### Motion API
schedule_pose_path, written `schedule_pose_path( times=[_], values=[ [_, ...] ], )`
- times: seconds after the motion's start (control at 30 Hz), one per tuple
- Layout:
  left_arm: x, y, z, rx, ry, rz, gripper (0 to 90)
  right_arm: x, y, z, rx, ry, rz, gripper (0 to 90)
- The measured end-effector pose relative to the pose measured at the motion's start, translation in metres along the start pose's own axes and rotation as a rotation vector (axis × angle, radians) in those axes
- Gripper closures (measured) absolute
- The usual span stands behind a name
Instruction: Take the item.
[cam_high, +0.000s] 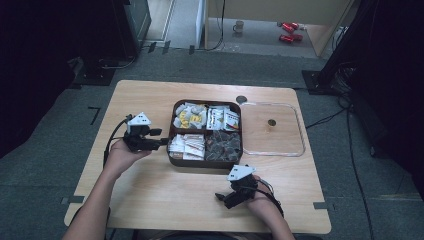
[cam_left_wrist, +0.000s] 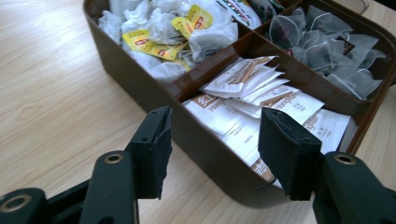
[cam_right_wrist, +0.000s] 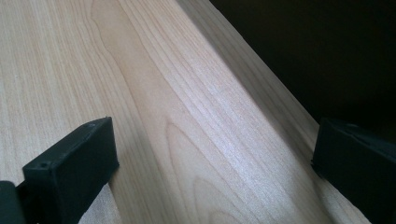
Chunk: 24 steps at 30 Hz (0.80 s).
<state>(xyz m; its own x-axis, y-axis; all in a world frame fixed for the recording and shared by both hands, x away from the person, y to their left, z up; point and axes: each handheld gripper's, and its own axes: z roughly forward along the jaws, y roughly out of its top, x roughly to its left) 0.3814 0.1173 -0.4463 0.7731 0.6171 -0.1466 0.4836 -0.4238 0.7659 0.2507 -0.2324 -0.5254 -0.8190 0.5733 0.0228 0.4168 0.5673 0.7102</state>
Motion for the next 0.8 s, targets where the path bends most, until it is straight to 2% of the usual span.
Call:
schedule_pose_path(
  times=[0.27, 0.3, 0.63, 0.7, 0.8],
  values=[
    [-0.005, 0.013, 0.01, -0.007, -0.025, 0.008, 46.8, 0.0, 0.0, 0.0, 0.0, 0.001, -0.001, 0.0],
    [-0.007, 0.015, 0.013, -0.004, -0.022, 0.025, 46.5, 0.0, 0.0, 0.0, 0.0, 0.002, -0.002, 0.0],
    [-0.013, 0.023, 0.027, 0.016, -0.036, 0.043, 49.1, -0.001, 0.001, 0.001, 0.001, 0.008, -0.006, 0.0],
    [-0.013, 0.024, 0.031, 0.013, -0.048, 0.041, 50.2, -0.001, 0.001, 0.001, 0.001, 0.009, -0.007, 0.0],
    [-0.012, 0.027, 0.038, 0.048, -0.077, 0.046, 52.0, -0.001, 0.001, 0.001, 0.001, 0.009, -0.008, 0.0]
  ],
)
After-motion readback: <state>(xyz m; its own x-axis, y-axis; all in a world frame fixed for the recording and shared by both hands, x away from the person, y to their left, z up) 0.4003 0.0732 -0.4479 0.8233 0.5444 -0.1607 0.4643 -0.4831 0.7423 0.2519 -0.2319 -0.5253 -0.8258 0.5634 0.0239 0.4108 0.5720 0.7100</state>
